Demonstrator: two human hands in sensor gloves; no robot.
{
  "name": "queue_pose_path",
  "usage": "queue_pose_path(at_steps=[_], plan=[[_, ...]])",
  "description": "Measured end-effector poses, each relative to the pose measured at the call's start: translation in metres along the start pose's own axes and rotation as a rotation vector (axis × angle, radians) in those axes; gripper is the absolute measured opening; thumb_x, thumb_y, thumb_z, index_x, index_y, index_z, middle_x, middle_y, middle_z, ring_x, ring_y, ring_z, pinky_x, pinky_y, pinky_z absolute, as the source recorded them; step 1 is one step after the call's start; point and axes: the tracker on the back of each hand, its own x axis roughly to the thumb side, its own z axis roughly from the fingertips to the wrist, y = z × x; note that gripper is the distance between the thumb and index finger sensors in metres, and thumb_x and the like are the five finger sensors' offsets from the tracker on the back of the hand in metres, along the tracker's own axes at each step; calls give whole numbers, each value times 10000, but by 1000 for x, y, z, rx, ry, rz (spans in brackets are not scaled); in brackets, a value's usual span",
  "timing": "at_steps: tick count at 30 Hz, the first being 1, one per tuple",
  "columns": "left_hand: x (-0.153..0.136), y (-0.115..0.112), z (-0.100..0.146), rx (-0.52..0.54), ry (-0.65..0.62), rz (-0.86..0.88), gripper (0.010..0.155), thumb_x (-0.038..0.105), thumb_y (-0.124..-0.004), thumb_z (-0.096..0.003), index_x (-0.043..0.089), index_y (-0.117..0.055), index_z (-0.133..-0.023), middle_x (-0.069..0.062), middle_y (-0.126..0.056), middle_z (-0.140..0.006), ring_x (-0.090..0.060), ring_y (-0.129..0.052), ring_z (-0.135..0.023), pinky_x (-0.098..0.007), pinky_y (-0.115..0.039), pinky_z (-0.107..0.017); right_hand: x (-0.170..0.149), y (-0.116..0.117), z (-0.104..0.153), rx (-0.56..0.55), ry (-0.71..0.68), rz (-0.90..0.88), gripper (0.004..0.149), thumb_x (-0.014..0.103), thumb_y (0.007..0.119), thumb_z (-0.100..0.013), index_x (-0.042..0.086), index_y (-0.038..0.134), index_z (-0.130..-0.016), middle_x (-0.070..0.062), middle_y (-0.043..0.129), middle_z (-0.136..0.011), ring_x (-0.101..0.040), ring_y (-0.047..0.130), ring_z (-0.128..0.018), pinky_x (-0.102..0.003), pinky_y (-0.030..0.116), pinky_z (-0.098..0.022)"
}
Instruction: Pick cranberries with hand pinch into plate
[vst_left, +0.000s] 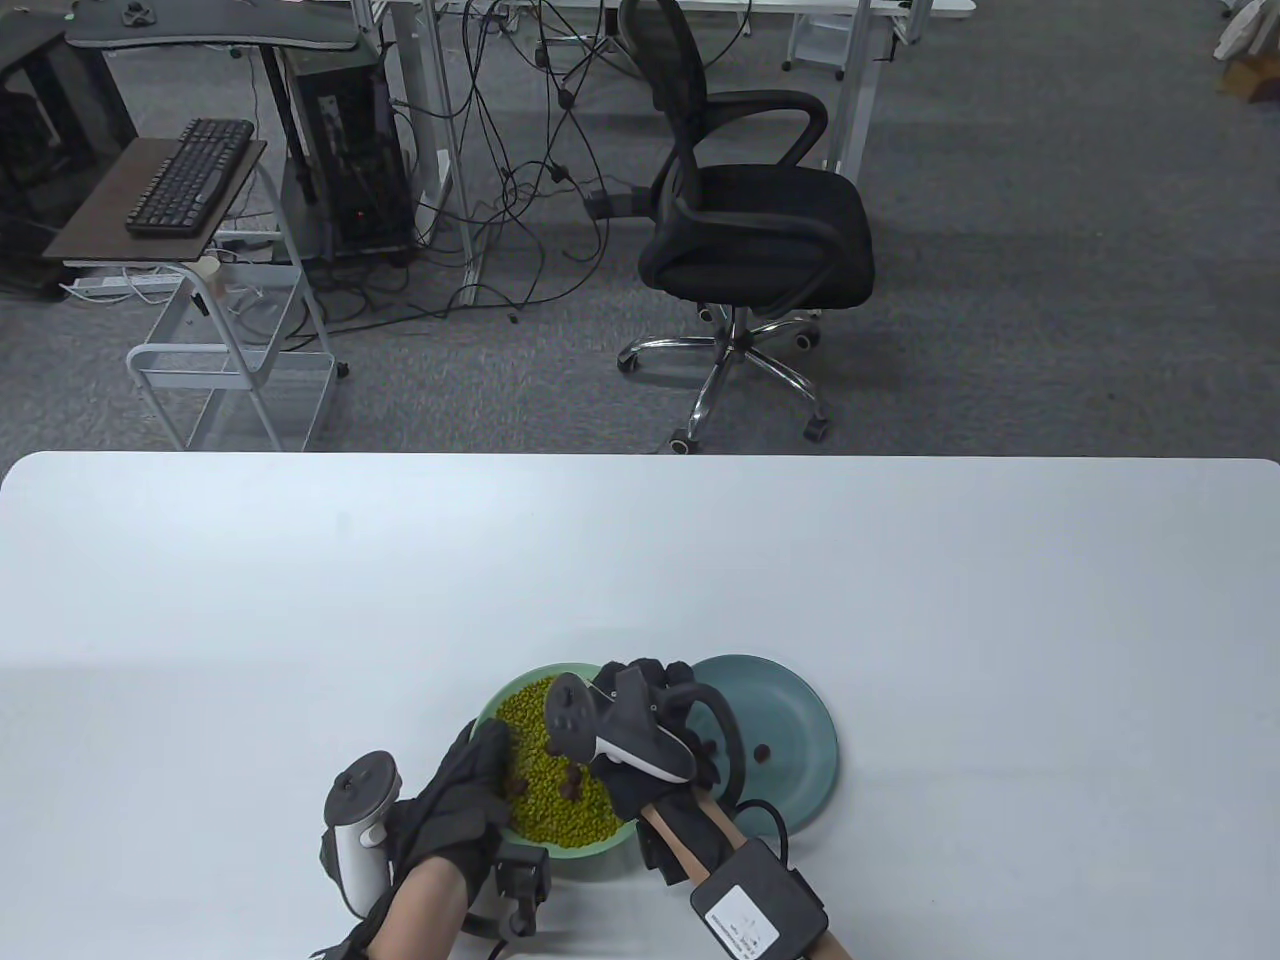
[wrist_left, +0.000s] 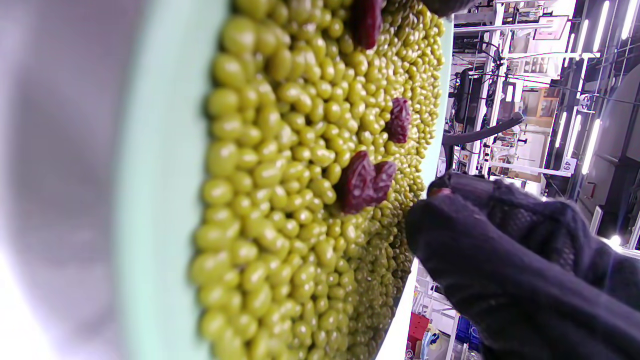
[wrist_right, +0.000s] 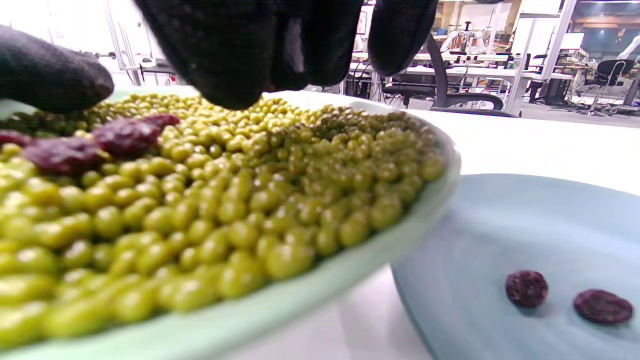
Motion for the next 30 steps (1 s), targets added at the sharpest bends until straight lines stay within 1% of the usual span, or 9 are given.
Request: queue_pose_path(at_steps=[10, 17, 24, 30], plan=[[0, 0, 0, 2, 0, -1, 493, 505, -573, -788, 244, -457, -1190, -106, -883, -942, -244, -1065, -748, -346, -944, -544, -22, -5, 19, -89, 63, -87, 515, 333, 862, -547, 104, 737, -990, -141, 677, -1157, -476, 661, -1044, -731, 404, -698], [0, 0, 0, 2, -1, -3, 493, 506, -572, -788, 245, -456, -1189, -104, -882, -944, -245, -1065, -748, -345, -945, -544, -43, -3, 27, -108, 127, -131, 514, 327, 862, -549, 97, 736, -991, -146, 677, -1156, -482, 659, -1042, -732, 403, -698], [0, 0, 0, 2, -1, -2, 492, 505, -572, -788, 245, -456, -1189, -105, -881, -945, -246, -1065, -748, -345, -945, -544, -66, 1, 27, -118, 257, -138, 514, 317, 859, -554, 82, 734, -994, -164, 669, -1157, -492, 650, -1041, -735, 401, -699], [0, 0, 0, 0, -3, -1, 490, 506, -572, -789, 248, -456, -1189, -103, -881, -944, -244, -1066, -747, -345, -945, -545, -91, 15, 23, -104, 371, -124, 513, 310, 857, -558, 78, 731, -997, -170, 661, -1161, -501, 635, -1043, -734, 395, -701]])
